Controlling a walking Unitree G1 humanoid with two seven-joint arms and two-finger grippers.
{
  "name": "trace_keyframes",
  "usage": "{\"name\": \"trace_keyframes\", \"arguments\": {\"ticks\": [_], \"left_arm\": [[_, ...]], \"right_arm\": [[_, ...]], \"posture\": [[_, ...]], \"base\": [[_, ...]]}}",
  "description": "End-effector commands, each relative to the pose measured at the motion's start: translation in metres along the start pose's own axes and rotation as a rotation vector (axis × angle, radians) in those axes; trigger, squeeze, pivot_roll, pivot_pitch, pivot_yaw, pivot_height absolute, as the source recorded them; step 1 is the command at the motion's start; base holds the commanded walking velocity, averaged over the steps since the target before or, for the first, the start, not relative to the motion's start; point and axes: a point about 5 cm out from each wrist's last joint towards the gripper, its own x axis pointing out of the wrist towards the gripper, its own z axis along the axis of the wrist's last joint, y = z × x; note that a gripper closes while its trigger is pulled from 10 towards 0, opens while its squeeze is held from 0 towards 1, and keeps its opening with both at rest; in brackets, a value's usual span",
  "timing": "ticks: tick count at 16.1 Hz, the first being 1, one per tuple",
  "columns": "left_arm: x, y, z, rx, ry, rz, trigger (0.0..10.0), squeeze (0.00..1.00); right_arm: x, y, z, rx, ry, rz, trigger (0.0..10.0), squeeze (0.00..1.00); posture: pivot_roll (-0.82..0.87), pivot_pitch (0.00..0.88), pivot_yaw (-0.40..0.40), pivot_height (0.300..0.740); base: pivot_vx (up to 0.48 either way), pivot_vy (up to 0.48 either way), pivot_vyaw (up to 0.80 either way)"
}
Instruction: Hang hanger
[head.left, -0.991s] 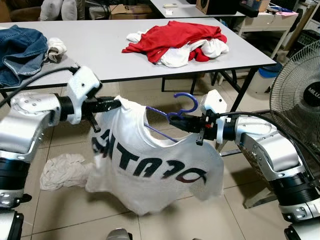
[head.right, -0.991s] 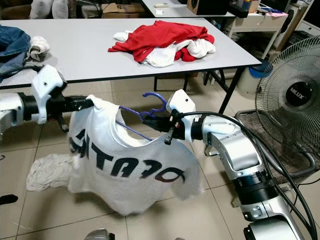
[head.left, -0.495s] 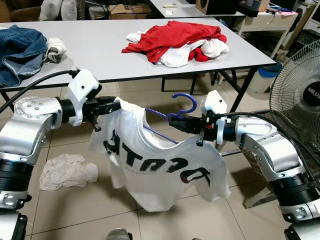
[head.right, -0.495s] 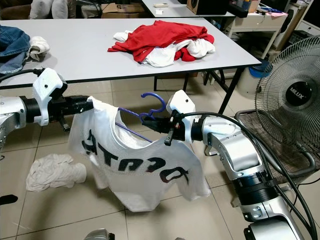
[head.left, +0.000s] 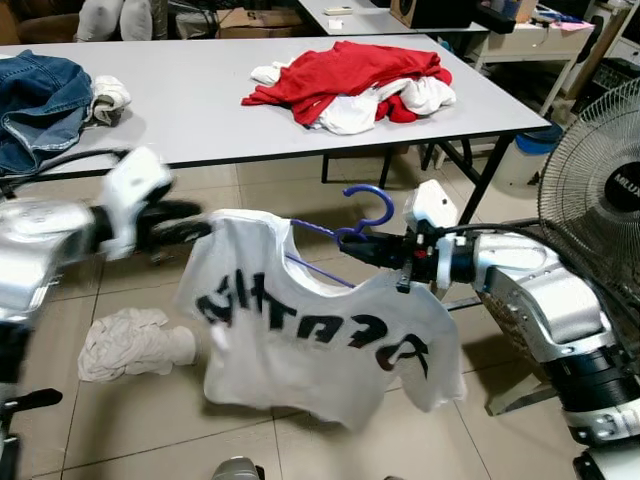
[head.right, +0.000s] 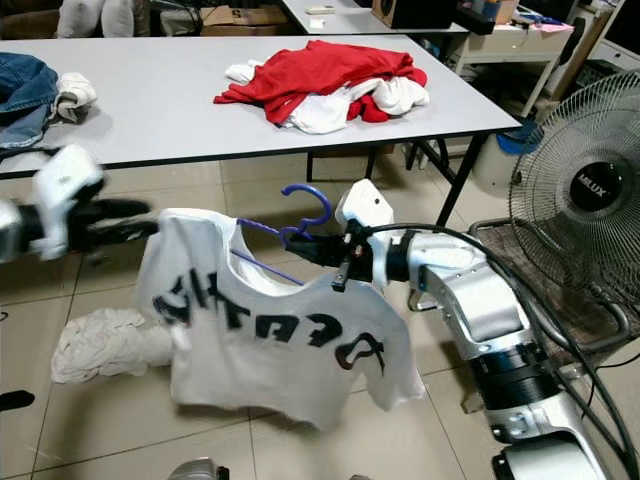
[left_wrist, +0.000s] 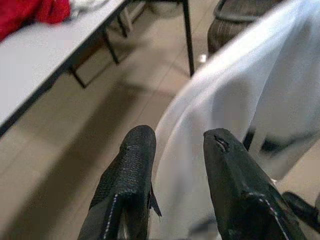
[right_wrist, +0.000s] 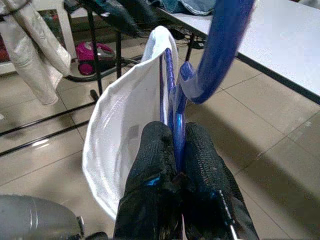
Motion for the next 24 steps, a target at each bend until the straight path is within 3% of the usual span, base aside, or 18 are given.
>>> {"name": "trace_keyframes", "arguments": {"ticks": [1, 5, 6, 7, 9, 10, 14, 18, 22, 23, 24], "left_arm": [[-0.007, 0.003, 0.000, 0.018, -0.006, -0.004, 10.0, 0.00], [-0.016, 0.010, 0.017, 0.016, -0.128, -0.008, 10.0, 0.00], [-0.010, -0.002, 0.046, -0.020, -0.286, -0.163, 10.0, 1.00], [-0.005, -0.011, 0.056, -0.008, -0.311, -0.241, 10.0, 1.00], [0.007, -0.021, 0.064, 0.061, -0.306, -0.275, 10.0, 1.00], [0.021, -0.035, 0.069, 0.072, -0.306, -0.368, 10.0, 0.00], [0.043, -0.071, 0.070, 0.064, -0.262, -0.612, 10.0, 0.00], [0.070, -0.091, 0.077, 0.016, -0.279, -0.642, 10.0, 0.00], [0.084, -0.100, 0.075, 0.034, -0.235, -0.621, 10.0, 0.00], [0.087, -0.098, 0.074, 0.037, -0.216, -0.608, 3.9, 0.00], [0.088, -0.097, 0.074, 0.040, -0.203, -0.610, 0.0, 0.00]], "right_arm": [[-0.008, -0.006, 0.009, -0.011, -0.029, -0.016, 10.0, 0.00], [-0.015, -0.005, 0.009, -0.029, 0.007, 0.032, 10.0, 0.00], [-0.022, -0.003, 0.010, -0.050, 0.055, 0.099, 10.0, 0.00], [-0.025, -0.003, 0.010, -0.066, 0.072, 0.117, 10.0, 0.00], [-0.029, -0.005, 0.012, -0.078, 0.089, 0.132, 10.0, 0.00], [-0.033, -0.005, 0.014, -0.095, 0.111, 0.158, 10.0, 0.00], [-0.037, -0.005, 0.018, -0.115, 0.132, 0.203, 10.0, 0.00], [-0.037, -0.002, 0.019, -0.123, 0.141, 0.234, 10.0, 0.00], [-0.032, 0.001, 0.019, -0.127, 0.142, 0.249, 10.0, 0.00], [-0.031, 0.002, 0.019, -0.130, 0.144, 0.259, 10.0, 0.00], [-0.030, 0.003, 0.018, -0.133, 0.147, 0.268, 10.0, 0.00]], "posture": [[0.03, 0.000, -0.007, 0.740], [0.04, 0.000, -0.013, 0.740], [0.04, 0.000, -0.017, 0.740], [0.04, 0.000, -0.017, 0.740], [0.03, 0.000, -0.017, 0.740], [0.03, 0.000, -0.018, 0.740], [0.03, 0.000, -0.014, 0.740], [0.02, 0.000, -0.015, 0.740], [0.02, 0.000, -0.014, 0.740], [0.02, 0.000, -0.014, 0.740], [0.02, 0.000, -0.014, 0.740]], "base": [[0.000, 0.000, 0.00], [0.000, 0.000, 0.00], [0.000, 0.000, 0.00], [0.000, 0.000, 0.00], [0.000, 0.000, 0.00], [0.000, 0.000, 0.00], [0.000, 0.000, 0.00], [0.000, 0.000, 0.00], [0.000, 0.000, 0.00], [0.000, 0.000, 0.00], [0.000, 0.000, 0.00]]}}
